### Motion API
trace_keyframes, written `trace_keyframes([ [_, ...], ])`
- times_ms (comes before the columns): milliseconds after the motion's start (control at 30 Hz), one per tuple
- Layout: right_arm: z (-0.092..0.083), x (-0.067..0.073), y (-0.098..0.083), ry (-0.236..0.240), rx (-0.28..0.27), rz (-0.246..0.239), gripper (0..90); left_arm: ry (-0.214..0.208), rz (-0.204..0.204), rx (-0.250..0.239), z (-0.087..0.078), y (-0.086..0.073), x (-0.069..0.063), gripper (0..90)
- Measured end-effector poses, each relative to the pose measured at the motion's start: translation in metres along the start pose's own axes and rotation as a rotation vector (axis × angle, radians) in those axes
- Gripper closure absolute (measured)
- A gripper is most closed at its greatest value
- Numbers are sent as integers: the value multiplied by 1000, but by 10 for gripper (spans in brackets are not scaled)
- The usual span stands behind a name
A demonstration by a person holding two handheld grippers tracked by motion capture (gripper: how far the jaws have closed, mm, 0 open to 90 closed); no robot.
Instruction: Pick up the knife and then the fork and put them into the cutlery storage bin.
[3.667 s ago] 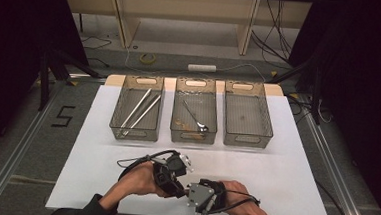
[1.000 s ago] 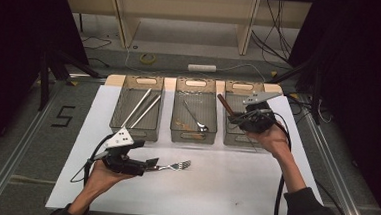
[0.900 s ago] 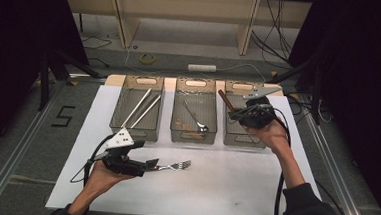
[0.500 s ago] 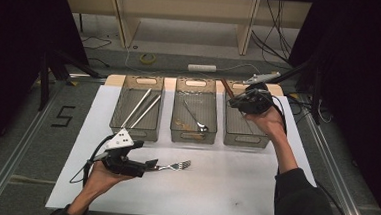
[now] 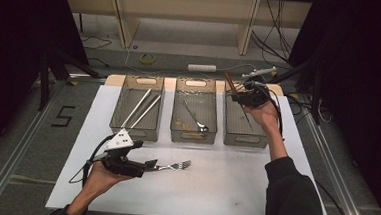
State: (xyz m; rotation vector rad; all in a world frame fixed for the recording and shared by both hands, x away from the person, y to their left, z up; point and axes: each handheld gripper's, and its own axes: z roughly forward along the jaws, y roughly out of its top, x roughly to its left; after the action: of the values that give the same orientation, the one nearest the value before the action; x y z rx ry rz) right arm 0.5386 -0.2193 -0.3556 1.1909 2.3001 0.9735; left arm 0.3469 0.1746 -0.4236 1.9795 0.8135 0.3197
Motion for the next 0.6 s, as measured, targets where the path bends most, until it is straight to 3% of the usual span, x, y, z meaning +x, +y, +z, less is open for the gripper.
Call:
trace_keyframes([
  [600,24,-13,-12,-45,45,51,771,10,-2,3,0,0,1,168],
])
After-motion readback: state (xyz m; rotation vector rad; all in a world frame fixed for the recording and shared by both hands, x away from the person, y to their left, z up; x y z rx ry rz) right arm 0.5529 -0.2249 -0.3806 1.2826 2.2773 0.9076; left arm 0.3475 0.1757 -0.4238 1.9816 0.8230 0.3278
